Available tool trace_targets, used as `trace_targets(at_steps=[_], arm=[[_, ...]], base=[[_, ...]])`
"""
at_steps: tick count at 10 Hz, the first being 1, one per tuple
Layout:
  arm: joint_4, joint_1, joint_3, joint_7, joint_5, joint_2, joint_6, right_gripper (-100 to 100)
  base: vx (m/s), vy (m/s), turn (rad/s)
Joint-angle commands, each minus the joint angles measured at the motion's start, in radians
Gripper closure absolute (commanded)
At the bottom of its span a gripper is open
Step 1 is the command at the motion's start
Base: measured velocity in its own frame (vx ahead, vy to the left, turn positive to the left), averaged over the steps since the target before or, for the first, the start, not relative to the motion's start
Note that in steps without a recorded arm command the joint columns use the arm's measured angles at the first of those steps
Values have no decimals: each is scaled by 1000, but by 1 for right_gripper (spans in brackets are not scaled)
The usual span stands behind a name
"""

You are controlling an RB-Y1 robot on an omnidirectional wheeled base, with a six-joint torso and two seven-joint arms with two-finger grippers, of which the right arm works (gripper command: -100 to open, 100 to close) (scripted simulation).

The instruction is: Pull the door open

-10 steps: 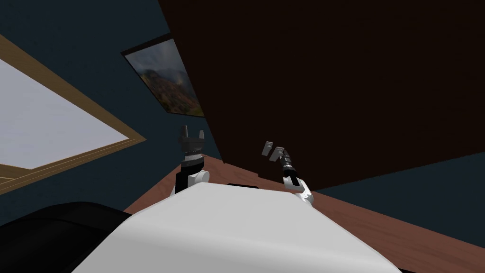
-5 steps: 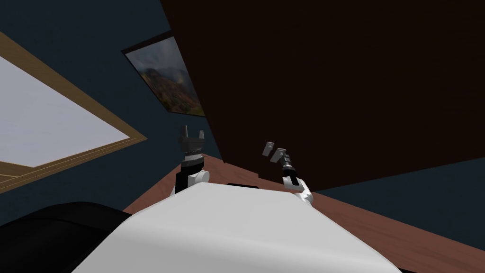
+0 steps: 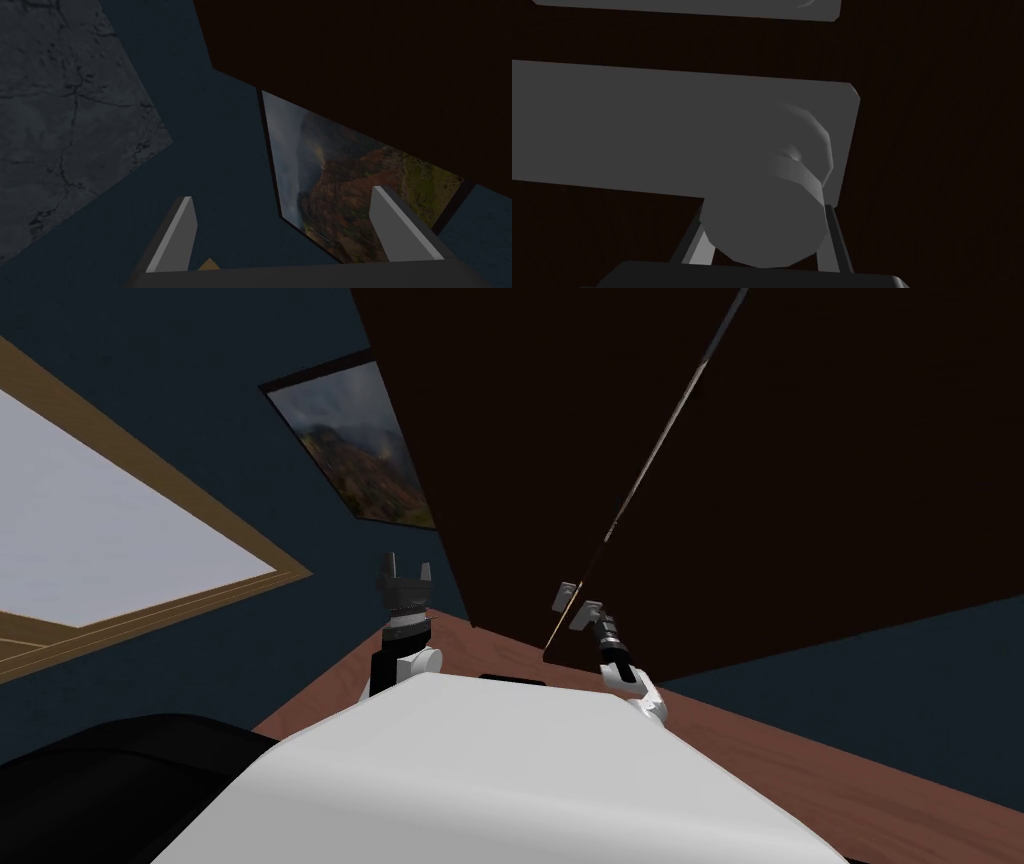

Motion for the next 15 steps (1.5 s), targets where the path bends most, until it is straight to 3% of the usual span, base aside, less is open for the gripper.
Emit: trace_targets(at_steps=[1, 2, 3, 8, 10, 15], arm=[[12, 17, -11, -2, 1, -6, 0, 100], [11, 22, -8, -8, 2, -12, -2, 100], [-1, 22, 9, -16, 5, -12, -8, -100], [-50, 37, 78, -62, 20, -27, -24, -100], [-27, 21, 65, -51, 15, -25, -26, -100], [-9, -1, 56, -36, 11, -18, -26, -100]], base=[[-219, -51, -109], [-235, -75, -27], [-238, -22, 92], [-223, 13, 82], [-8, -1, 17], [168, -17, 23]])
